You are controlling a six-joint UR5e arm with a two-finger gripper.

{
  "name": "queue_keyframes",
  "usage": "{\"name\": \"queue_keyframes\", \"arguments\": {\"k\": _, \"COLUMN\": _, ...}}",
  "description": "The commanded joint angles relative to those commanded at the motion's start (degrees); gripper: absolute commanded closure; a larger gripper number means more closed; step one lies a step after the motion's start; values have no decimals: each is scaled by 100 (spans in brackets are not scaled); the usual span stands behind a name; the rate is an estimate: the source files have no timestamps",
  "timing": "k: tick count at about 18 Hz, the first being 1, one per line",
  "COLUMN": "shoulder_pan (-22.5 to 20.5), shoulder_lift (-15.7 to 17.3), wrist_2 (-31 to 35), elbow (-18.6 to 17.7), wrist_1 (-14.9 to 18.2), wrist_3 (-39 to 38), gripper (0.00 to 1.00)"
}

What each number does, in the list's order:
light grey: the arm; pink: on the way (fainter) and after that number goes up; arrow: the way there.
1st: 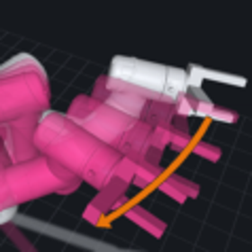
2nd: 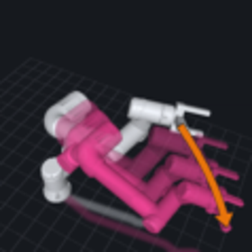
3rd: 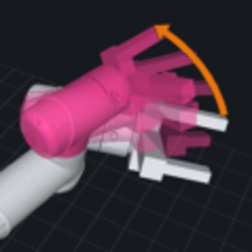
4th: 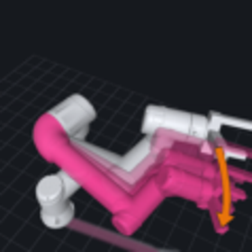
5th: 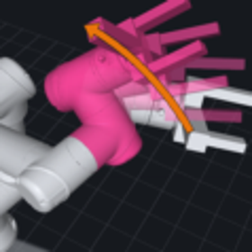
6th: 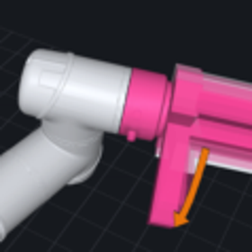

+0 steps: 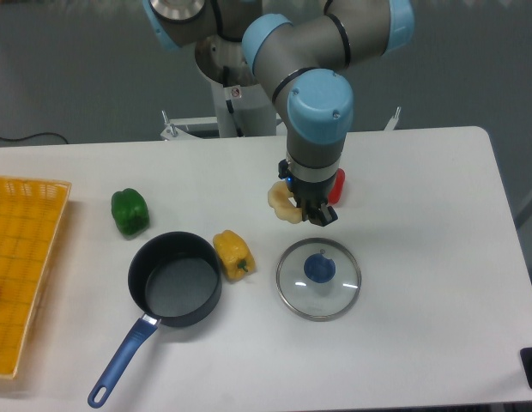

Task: Place the donuts in the pot

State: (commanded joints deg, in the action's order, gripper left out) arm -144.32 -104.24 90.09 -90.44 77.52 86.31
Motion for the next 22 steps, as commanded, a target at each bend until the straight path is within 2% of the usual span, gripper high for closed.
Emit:
{"name": "queue_keyframes", "arguments": {"k": 4, "shoulder_pan": 17, "shoulder_lift": 9, "wrist_2": -79, "elbow": -9, "wrist_1": 0, "wrist_3": -53, "gripper": 76}}
{"name": "queue_keyframes", "arguments": {"k": 8, "shoulder_pan": 236, "shoulder_lift": -35, "wrist_2": -97, "elbow": 70, "wrist_1": -9, "wrist_3": -974, "gripper": 76}}
{"name": "queue_keyframes", "arguments": {"k": 15, "shoulder_pan": 711, "shoulder_lift": -26, "wrist_2": -79, "elbow": 53, "wrist_1": -17, "wrist_3": -1888, "gripper": 76}}
{"name": "queue_keyframes", "arguments": {"k": 20, "shoulder_pan": 1282, "shoulder_lift": -237, "wrist_2": -79, "elbow": 9, "wrist_1": -517, "wrist_3": -3170, "gripper": 75}}
{"name": "queue_keyframes", "arguments": {"k": 22, "shoulder_pan": 1537, "shoulder_lift": -412, "wrist_2": -88, "elbow": 35, "wrist_1": -903, "wrist_3": -3925, "gripper": 74}}
